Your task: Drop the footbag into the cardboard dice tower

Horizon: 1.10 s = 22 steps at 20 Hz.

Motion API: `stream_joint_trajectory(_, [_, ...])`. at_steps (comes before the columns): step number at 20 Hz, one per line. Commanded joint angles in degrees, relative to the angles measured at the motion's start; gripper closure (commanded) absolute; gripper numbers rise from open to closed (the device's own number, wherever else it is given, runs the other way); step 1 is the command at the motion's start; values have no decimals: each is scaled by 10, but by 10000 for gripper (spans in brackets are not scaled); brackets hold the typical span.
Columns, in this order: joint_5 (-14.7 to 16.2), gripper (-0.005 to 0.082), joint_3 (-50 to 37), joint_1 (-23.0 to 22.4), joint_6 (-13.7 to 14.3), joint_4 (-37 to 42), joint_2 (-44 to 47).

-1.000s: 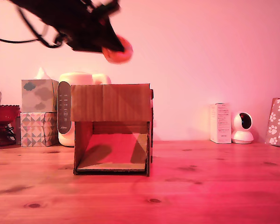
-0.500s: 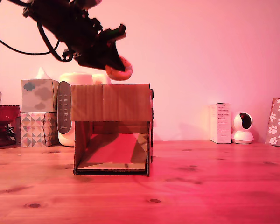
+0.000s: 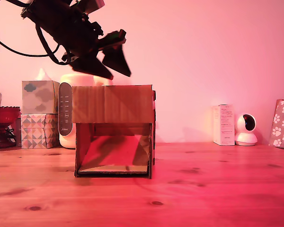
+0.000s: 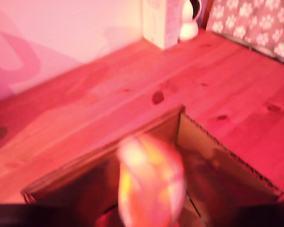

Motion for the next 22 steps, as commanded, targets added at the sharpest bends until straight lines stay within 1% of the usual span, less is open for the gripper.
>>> stream_joint_trajectory(1, [0, 42, 3, 1, 3, -5, -8])
stream_joint_trajectory(3, [0, 47, 3, 1, 3, -24, -14])
stream_joint_trajectory(4, [0, 73, 3, 1, 3, -37, -17])
stream_joint_trajectory(5, [0, 152, 3, 1, 3, -50, -22])
stream_joint_trajectory(6, [0, 297, 3, 1, 3, -64, -27])
stream_joint_trajectory(7, [1, 506, 3, 1, 3, -76, -33])
stream_joint_trajectory(8, [1, 740, 3, 1, 2, -90, -40])
stream_joint_trajectory(9, [1, 770, 3, 1, -2, -107, -49])
stream_joint_trajectory(10, [1, 769, 3, 1, -3, -116, -56])
stream_joint_trajectory(11, [5, 783, 3, 1, -11, -124, -62])
stream_joint_trajectory(13, [22, 784, -3, 2, -17, -127, -77])
stream_joint_trajectory(18, [35, 784, -85, 9, -19, -65, -146])
stream_joint_trajectory(19, [36, 784, -105, 9, -29, -50, -160])
stream_joint_trajectory(21, [40, 784, -142, 12, -38, -21, -184])
stream_joint_trajectory(22, [41, 784, -163, 15, -47, -5, -198])
